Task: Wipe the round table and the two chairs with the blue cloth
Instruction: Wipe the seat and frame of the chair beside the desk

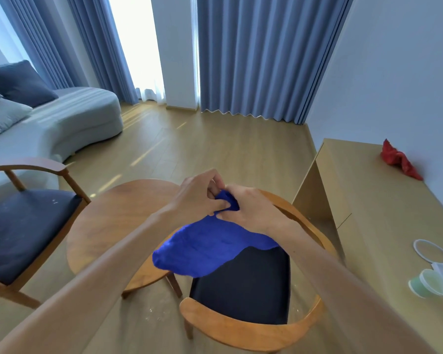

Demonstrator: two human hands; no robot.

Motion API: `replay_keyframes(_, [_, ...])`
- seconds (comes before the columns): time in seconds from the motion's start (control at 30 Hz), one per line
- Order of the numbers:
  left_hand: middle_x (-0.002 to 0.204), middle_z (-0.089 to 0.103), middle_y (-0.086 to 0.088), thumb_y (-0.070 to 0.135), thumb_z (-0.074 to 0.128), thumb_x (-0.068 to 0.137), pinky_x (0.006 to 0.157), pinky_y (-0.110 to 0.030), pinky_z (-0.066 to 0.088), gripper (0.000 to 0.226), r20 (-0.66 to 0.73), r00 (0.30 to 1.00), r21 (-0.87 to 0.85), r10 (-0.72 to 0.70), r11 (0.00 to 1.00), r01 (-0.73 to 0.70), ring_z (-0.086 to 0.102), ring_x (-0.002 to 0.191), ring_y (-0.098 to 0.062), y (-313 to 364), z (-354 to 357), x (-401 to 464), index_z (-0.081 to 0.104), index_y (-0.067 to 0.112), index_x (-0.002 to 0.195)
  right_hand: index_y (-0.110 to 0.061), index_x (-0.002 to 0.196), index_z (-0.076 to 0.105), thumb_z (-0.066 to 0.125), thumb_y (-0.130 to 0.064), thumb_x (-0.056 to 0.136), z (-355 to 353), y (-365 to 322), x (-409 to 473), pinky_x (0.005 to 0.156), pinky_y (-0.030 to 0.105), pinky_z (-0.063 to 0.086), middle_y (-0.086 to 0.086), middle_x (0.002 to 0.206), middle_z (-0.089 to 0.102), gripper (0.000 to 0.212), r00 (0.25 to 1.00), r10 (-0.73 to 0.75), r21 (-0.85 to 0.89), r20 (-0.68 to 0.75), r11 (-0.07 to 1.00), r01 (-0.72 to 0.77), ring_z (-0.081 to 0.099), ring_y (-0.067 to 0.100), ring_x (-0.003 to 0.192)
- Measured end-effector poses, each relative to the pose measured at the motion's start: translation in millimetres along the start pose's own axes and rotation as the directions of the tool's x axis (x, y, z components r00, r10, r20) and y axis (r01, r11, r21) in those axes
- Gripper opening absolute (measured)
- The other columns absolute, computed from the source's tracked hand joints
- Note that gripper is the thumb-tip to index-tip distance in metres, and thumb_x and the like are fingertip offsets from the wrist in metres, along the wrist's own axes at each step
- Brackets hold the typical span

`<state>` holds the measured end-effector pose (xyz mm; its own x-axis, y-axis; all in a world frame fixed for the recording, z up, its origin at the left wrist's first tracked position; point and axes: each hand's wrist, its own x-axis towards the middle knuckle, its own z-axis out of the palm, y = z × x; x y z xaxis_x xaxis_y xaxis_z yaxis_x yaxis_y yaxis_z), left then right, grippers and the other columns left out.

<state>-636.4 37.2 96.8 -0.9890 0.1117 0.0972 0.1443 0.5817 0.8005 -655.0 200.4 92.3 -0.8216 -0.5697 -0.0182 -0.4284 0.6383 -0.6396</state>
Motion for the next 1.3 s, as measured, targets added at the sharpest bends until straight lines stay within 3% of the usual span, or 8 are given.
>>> replay_keyframes(0.17, [0.082,0.067,-0.002,-0.004,0.067,0.079,0.064,-0.024,0.052,0.024,0.086,0.989,-0.302,-0.119,0.943,0.14,0.064,0.062,-0.014,-19.4,-10.6,-15.1,0.057,0.011,0.094,-0.006,0.085,0.062,0.064,-0.02,0.088,-3.5,-3.6,-0.9,0.065,0.036,0.041,0.007,0.074,0.06,0.014,0.995,-0.064,0.012,-0.077,0.998,0.066,0.052,0.02,0.068])
replay_keyframes(0.33, [0.103,0.062,0.003,0.011,0.061,0.091,0.07,-0.026,0.053,0.028,0.36,0.901,-0.038,-0.242,0.961,0.274,0.063,0.069,-0.013,-65.4,18.9,-44.6,0.06,0.023,0.117,-0.01,0.088,0.066,0.065,-0.017,0.088,-14.4,-6.2,-5.9,0.068,0.034,0.044,0.006,0.076,0.064,0.007,0.991,-0.099,0.06,-0.09,0.993,0.104,0.054,0.016,0.068])
replay_keyframes(0.43, [0.086,0.055,-0.001,0.021,0.057,0.096,0.077,-0.038,0.056,0.036,0.386,0.886,-0.042,-0.256,0.955,0.294,0.061,0.07,-0.015,-74.0,35.3,-44.0,0.052,0.025,0.132,-0.014,0.089,0.068,0.064,-0.015,0.088,-27.3,-9.2,-10.2,0.07,0.034,0.047,0.002,0.078,0.066,0.004,0.99,-0.115,0.109,-0.087,0.986,0.124,0.058,0.013,0.071])
replay_keyframes(0.57, [0.083,0.064,-0.007,0.016,0.05,0.099,0.067,-0.028,0.057,0.043,0.439,0.861,-0.112,-0.256,0.936,0.335,0.066,0.074,-0.017,-66.6,43.0,-30.2,0.041,0.029,0.139,-0.015,0.092,0.069,0.063,-0.009,0.088,-41.2,-9.6,-19.5,0.08,0.043,0.053,0.0,0.083,0.069,0.009,0.989,-0.099,0.195,-0.108,0.974,0.118,0.064,0.019,0.081])
replay_keyframes(0.7, [0.076,0.064,-0.01,0.004,0.041,0.097,0.074,-0.034,0.059,0.032,0.434,0.854,-0.129,-0.287,0.918,0.374,0.067,0.08,-0.021,-61.3,35.8,-17.0,0.053,0.022,0.121,-0.014,0.093,0.069,0.061,-0.004,0.089,-52.3,-3.4,-31.5,0.08,0.041,0.053,0.0,0.085,0.069,0.014,0.987,-0.082,0.251,-0.138,0.961,0.115,0.063,0.023,0.084])
replay_keyframes(0.87, [0.095,0.068,-0.01,0.008,0.043,0.091,0.086,-0.037,0.055,0.019,0.422,0.84,0.058,-0.343,0.934,0.352,0.063,0.1,-0.025,-61.1,13.8,-10.3,0.057,0.02,0.093,-0.02,0.091,0.068,0.059,-0.001,0.088,-59.7,22.2,-44.8,0.065,0.024,0.049,-0.005,0.082,0.067,0.022,0.984,-0.037,0.177,-0.176,0.982,0.068,0.06,0.014,0.074])
replay_keyframes(1.0, [0.076,0.051,-0.004,0.013,0.042,0.082,0.067,-0.035,0.04,0.014,0.353,0.891,0.263,-0.286,0.944,0.198,0.046,0.071,-0.022,-57.7,-5.1,-3.1,0.047,0.024,0.074,-0.025,0.084,0.063,0.06,0.0,0.083,-50.4,45.5,-54.2,0.058,0.015,0.045,-0.007,0.074,0.064,0.025,0.981,0.009,0.061,-0.191,0.998,0.003,0.058,0.008,0.065])
replay_keyframes(1.3, [0.077,0.053,0.004,0.019,0.053,0.067,0.072,-0.039,0.047,0.014,0.307,0.95,0.471,-0.056,0.877,-0.1,0.051,0.077,-0.024,-36.2,-37.1,2.2,0.042,0.025,0.06,-0.03,0.084,0.056,0.057,-0.002,0.076,-7.1,72.3,-35.6,0.063,0.014,0.04,-0.012,0.079,0.062,0.029,0.989,0.142,-0.036,-0.049,0.989,-0.143,0.059,0.004,0.074])
